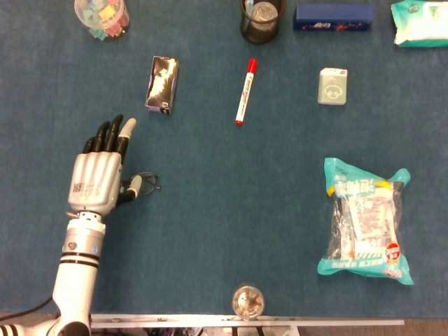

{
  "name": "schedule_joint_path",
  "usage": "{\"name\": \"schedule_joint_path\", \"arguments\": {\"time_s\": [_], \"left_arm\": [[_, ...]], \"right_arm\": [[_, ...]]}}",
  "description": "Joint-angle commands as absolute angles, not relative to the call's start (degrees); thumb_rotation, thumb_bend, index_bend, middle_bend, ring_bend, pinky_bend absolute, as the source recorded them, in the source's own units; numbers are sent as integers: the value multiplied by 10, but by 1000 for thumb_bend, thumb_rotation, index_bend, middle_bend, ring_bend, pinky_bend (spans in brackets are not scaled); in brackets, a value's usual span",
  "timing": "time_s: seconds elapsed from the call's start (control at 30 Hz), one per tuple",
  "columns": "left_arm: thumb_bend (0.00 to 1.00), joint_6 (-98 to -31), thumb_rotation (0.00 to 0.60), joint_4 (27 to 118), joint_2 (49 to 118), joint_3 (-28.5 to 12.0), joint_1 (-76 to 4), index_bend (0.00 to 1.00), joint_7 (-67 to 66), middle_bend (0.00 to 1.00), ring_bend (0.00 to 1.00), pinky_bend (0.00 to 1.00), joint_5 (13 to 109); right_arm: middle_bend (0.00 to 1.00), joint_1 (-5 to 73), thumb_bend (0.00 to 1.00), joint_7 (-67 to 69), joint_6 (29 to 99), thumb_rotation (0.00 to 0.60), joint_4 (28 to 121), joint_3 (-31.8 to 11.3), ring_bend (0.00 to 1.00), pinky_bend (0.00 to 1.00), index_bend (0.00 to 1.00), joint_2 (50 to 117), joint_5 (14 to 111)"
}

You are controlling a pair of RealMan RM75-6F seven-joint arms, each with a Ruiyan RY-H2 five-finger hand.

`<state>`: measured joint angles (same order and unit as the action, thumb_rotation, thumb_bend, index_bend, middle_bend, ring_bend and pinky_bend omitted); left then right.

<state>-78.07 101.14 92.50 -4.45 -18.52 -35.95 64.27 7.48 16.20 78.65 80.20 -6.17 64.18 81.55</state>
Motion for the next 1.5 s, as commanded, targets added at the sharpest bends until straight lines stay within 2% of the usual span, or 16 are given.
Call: {"name": "schedule_joint_path", "arguments": {"time_s": [0.03, 0.37, 1.17, 1.5], "left_arm": [[326, -769, 600, 996, 927, -51, -191, 0, -359, 0, 0, 169, 630], [326, -743, 600, 944, 936, -59, -199, 0, -353, 0, 0, 169, 592], [326, -719, 600, 911, 951, -48, -202, 0, -337, 0, 0, 169, 572], [326, -746, 600, 944, 938, -50, -200, 0, -338, 0, 0, 169, 600]], "right_arm": [[325, 75, 367, 162, 787, 600, 802, -62, 259, 355, 308, 641, 815], [325, 77, 367, 161, 780, 600, 800, -62, 259, 356, 309, 645, 813], [325, 77, 368, 155, 780, 600, 803, -62, 259, 356, 309, 644, 811], [325, 78, 368, 153, 782, 600, 808, -64, 259, 356, 309, 641, 813]]}}
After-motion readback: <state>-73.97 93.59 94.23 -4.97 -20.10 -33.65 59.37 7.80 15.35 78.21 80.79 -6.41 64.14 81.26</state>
